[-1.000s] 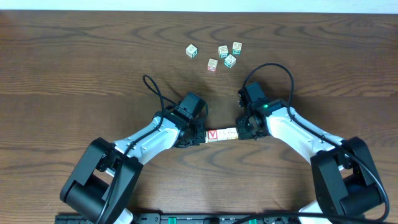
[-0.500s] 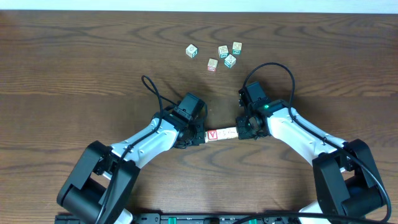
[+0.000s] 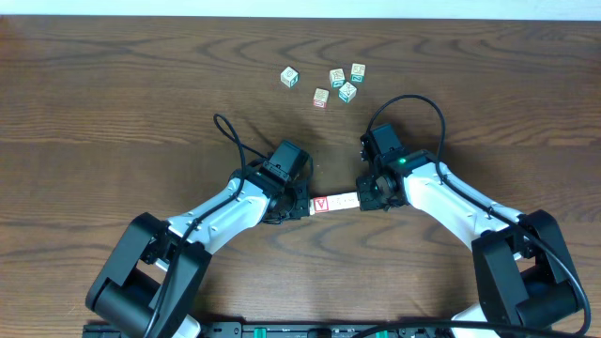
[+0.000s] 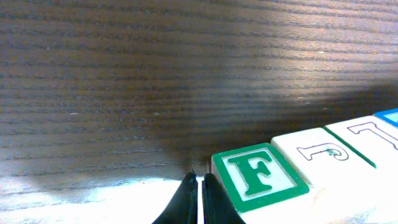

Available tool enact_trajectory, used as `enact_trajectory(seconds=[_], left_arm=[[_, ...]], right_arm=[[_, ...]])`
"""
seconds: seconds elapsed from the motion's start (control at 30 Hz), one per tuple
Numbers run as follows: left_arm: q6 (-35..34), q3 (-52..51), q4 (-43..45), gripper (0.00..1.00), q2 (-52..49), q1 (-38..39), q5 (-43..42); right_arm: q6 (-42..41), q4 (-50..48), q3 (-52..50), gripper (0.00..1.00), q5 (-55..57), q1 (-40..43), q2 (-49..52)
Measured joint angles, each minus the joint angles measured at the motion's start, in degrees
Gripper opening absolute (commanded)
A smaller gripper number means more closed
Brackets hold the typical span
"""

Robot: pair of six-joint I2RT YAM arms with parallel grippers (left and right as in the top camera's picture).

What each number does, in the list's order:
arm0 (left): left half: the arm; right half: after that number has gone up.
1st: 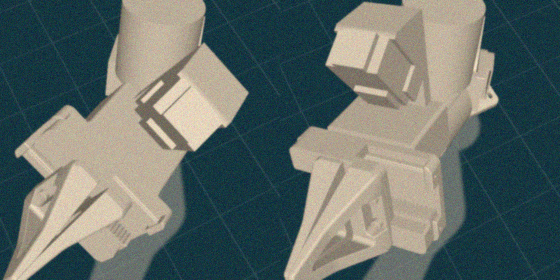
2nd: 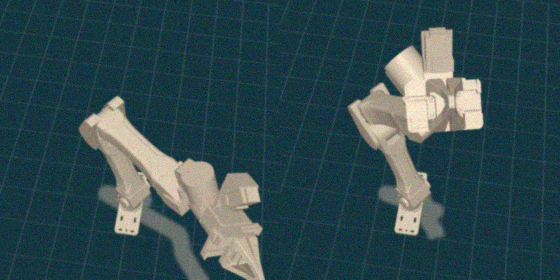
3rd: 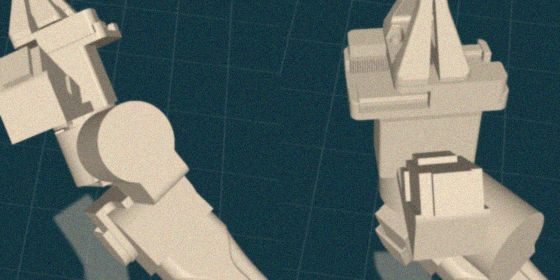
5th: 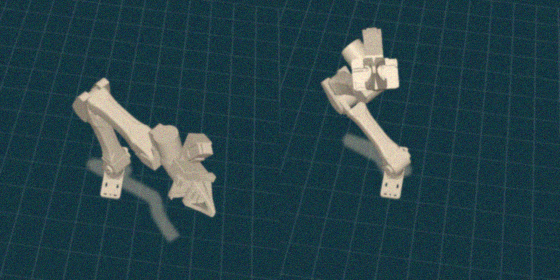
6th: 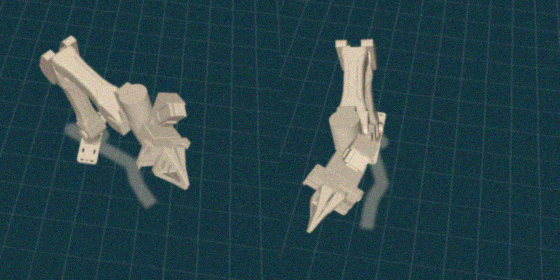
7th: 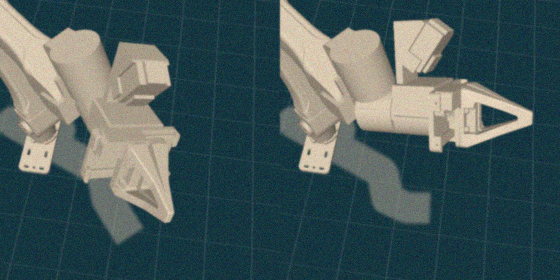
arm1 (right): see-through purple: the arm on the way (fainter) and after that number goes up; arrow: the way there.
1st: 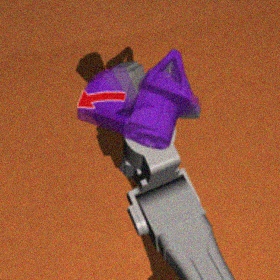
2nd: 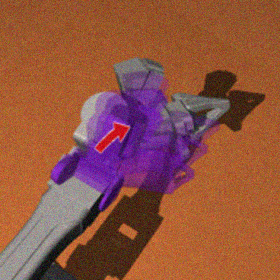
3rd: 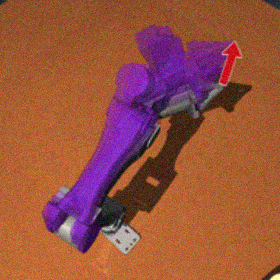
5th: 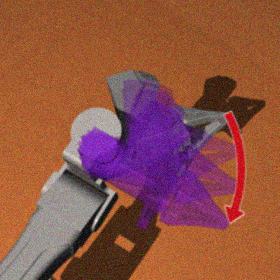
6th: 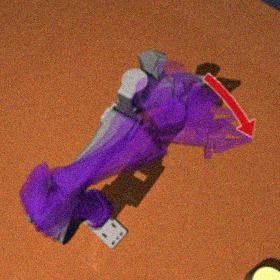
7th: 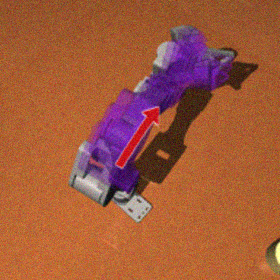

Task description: Lift 5 blocks

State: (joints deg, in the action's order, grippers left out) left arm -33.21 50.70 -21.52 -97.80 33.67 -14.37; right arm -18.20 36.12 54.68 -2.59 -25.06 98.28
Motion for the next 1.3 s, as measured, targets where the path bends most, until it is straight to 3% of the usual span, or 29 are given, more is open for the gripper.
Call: enact_trajectory(seconds=[0.9, 1.07, 1.3], left_arm=[[0.0, 0.0, 0.1, 0.07, 0.0, 0.2, 0.3], [-1.3, -0.4, -0.6, 0.07, 0.2, 0.7, 5.1], [-2.6, -0.5, -0.8, 0.08, 0.7, 4.5, 12.2]], right_arm=[[-0.3, 2.7, 0.0, 0.01, -0.3, -0.2, -0.1], [-0.7, 4.0, -0.1, 0.01, -6.6, -0.2, -0.1], [-0.7, 4.4, -0.2, 0.01, -6.9, -0.1, -0.1]])
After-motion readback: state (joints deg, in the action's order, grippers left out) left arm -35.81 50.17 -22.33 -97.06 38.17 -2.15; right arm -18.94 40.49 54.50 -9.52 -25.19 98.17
